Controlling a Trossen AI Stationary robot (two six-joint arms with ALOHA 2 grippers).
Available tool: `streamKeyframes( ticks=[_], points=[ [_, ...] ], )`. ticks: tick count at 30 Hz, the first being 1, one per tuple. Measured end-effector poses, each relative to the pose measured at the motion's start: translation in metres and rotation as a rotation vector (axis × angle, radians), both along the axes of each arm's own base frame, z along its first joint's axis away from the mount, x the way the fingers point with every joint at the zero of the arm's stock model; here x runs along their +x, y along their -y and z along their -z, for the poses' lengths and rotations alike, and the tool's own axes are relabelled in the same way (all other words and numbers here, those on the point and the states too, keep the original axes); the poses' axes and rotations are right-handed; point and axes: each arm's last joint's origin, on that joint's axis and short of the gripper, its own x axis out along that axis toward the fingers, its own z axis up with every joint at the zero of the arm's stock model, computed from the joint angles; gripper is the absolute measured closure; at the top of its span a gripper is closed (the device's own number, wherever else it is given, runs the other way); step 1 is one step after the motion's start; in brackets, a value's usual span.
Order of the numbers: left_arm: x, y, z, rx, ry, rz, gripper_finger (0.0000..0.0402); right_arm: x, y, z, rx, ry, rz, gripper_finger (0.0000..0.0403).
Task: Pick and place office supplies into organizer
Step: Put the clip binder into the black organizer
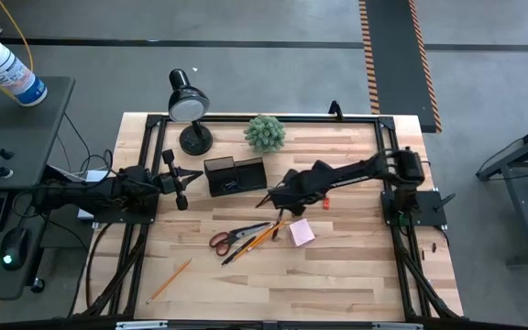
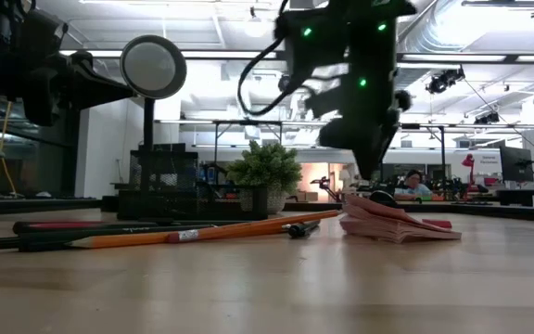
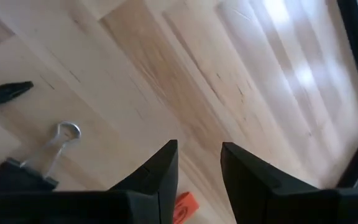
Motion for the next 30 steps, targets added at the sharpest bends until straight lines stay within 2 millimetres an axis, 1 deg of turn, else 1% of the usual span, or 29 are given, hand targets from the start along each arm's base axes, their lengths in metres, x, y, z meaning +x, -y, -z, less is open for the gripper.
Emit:
streamKeyframes(
  ticks=[3, 5, 9, 12, 14, 17, 20, 30],
  points=[
    [0.000, 0.000, 0.000, 0.000, 0.000, 0.000, 0.0401, -0.014, -0.005, -0.005, -0.008, 0.125, 0.090, 0.0290],
    [0.000, 0.000, 0.000, 0.000, 0.000, 0.000, 0.0401, -0.023, -0.009, -0.004, 0.002, 0.225, 0.145, 0.0290],
    [0.000, 0.000, 0.000, 0.000, 0.000, 0.000, 0.0401, -0.037, -0.016, 0.006, 0.064, 0.446, 0.221, 0.0290],
    [0.000, 0.000, 0.000, 0.000, 0.000, 0.000, 0.0401, -0.040, -0.018, 0.015, 0.149, 0.597, 0.248, 0.0290],
    [0.000, 0.000, 0.000, 0.000, 0.000, 0.000, 0.0401, -0.041, -0.019, 0.022, 0.192, 0.665, 0.260, 0.0290],
    [0.000, 0.000, 0.000, 0.001, 0.000, -0.003, 0.0401, -0.041, -0.019, 0.030, 0.226, 0.715, 0.267, 0.0290],
    [0.000, 0.000, 0.000, 0.000, 0.001, -0.003, 0.0401, -0.045, -0.019, 0.035, 0.239, 0.702, 0.296, 0.0290],
    [0.000, 0.000, 0.000, 0.000, 0.001, -0.004, 0.0401, -0.044, -0.032, 0.036, 0.225, 0.738, 0.290, 0.0290]
  ],
)
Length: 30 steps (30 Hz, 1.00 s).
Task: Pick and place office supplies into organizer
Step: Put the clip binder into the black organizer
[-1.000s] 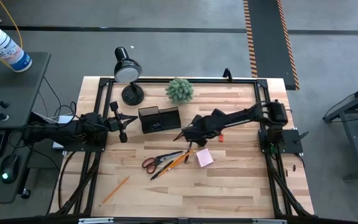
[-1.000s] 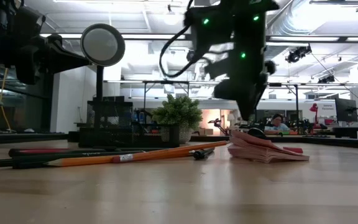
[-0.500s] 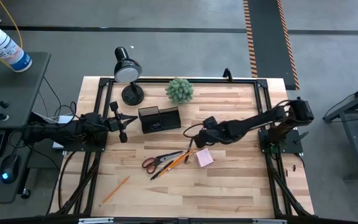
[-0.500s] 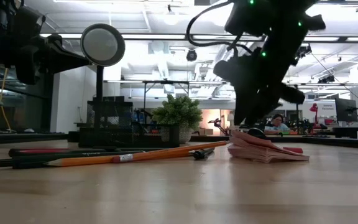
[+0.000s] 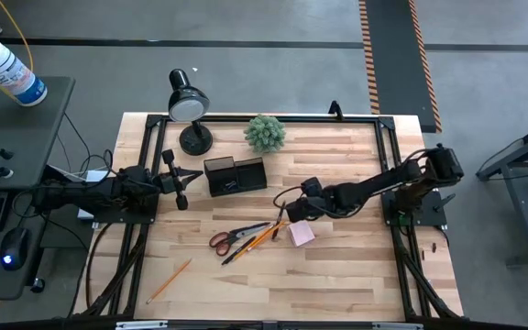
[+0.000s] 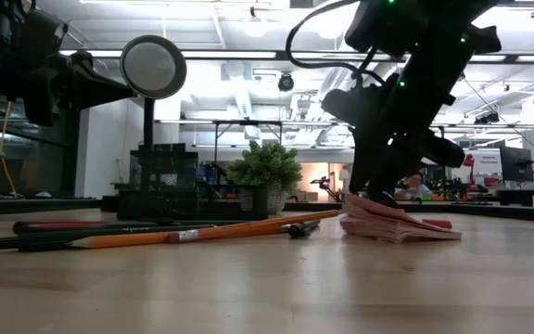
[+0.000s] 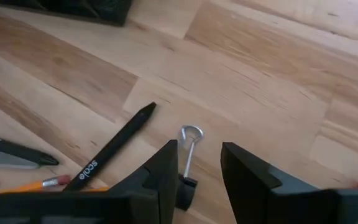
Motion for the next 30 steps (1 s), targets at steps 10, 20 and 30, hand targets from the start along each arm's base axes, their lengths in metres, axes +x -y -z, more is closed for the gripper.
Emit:
streamKeyframes(
  ticks=[10, 20, 30],
  points=[
    [0.000, 0.000, 0.000, 0.000, 0.000, -0.002, 0.0401, 0.009, -0.007, 0.030, 0.001, -0.041, -0.009, 0.0290],
    [0.000, 0.000, 0.000, -0.001, 0.000, -0.001, 0.0401, 0.008, -0.006, 0.032, -0.024, -0.061, -0.008, 0.0305],
    [0.000, 0.000, 0.000, -0.001, 0.001, -0.001, 0.0401, 0.009, -0.006, 0.038, -0.038, -0.098, -0.049, 0.0381]
  ],
)
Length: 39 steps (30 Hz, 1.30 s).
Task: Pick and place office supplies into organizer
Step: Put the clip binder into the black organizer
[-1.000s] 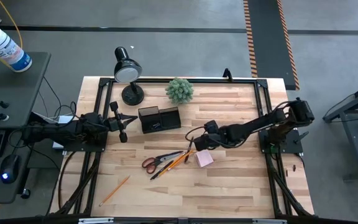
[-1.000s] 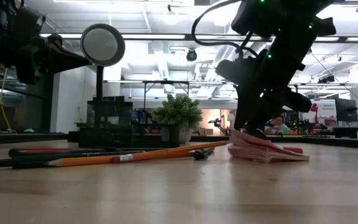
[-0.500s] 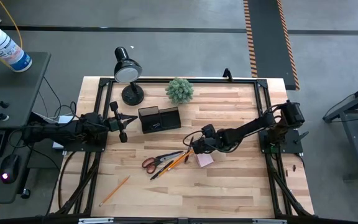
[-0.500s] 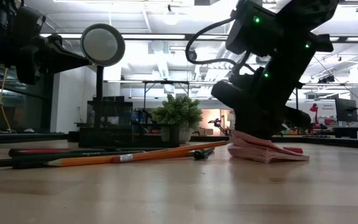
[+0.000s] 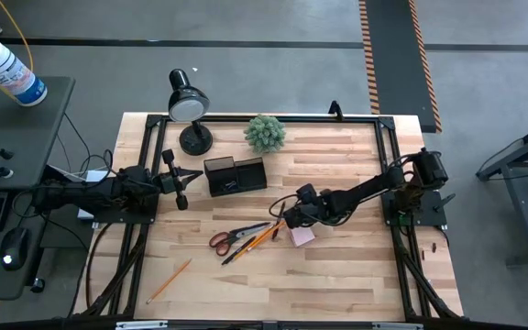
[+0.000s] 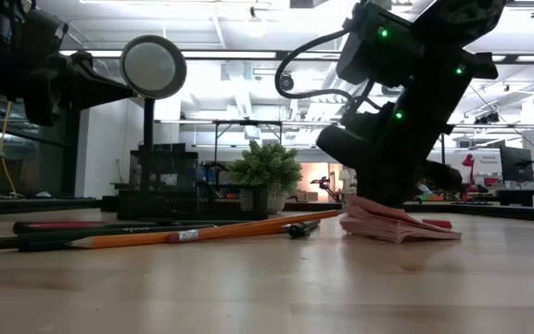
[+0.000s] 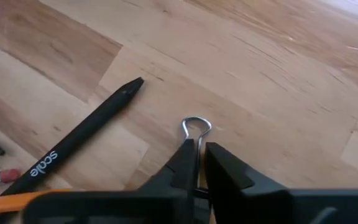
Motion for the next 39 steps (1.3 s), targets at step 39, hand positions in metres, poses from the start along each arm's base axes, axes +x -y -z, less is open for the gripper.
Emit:
streamKeyframes(
  ticks=[39],
  points=[
    [0.000, 0.000, 0.000, -0.001, 0.000, 0.006, 0.0401, 0.082, 0.036, -0.101, -0.468, 0.005, -0.574, 0.0403]
  ],
)
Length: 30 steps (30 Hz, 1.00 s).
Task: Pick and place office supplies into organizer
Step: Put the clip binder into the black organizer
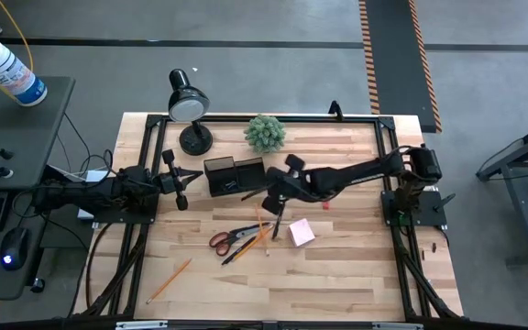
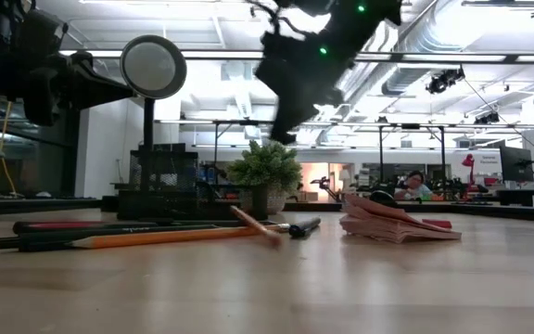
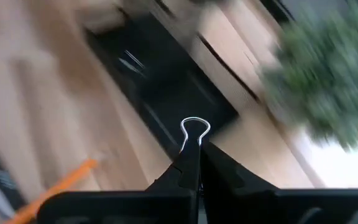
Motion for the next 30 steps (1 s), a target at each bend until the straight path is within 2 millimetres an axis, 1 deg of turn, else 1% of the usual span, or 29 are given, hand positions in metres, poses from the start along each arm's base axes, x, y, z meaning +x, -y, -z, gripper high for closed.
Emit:
streamKeyframes(
  ticks=[1, 4, 6, 8, 12, 19, 23, 30],
  points=[
    [0.000, 0.000, 0.000, 0.000, 0.000, 0.001, 0.0401, 0.004, -0.001, -0.001, -0.016, 0.015, -0.067, 0.0403],
    [0.000, 0.000, 0.000, 0.001, -0.001, 0.001, 0.0401, 0.018, -0.006, 0.004, -0.079, 0.043, -0.299, 0.0403],
    [0.000, 0.000, 0.000, 0.002, 0.000, 0.000, 0.0401, 0.027, -0.008, 0.010, -0.124, 0.076, -0.384, 0.0403],
    [0.000, 0.000, 0.000, 0.002, -0.001, 0.000, 0.0401, 0.035, -0.008, 0.016, -0.185, 0.101, -0.422, 0.0403],
    [0.000, 0.000, 0.000, 0.004, -0.001, 0.000, 0.0401, 0.046, -0.004, 0.030, -0.296, 0.121, -0.454, 0.0403],
    [0.000, 0.000, 0.000, 0.004, -0.002, -0.004, 0.0401, 0.061, 0.004, 0.045, -0.428, 0.202, -0.473, 0.0403],
    [0.000, 0.000, 0.000, 0.006, -0.003, -0.008, 0.0401, 0.067, 0.009, 0.050, -0.467, 0.261, -0.459, 0.0403],
    [0.000, 0.000, 0.000, 0.008, -0.002, -0.018, 0.0401, 0.077, 0.013, 0.057, -0.486, 0.353, -0.441, 0.0403]
  ],
)
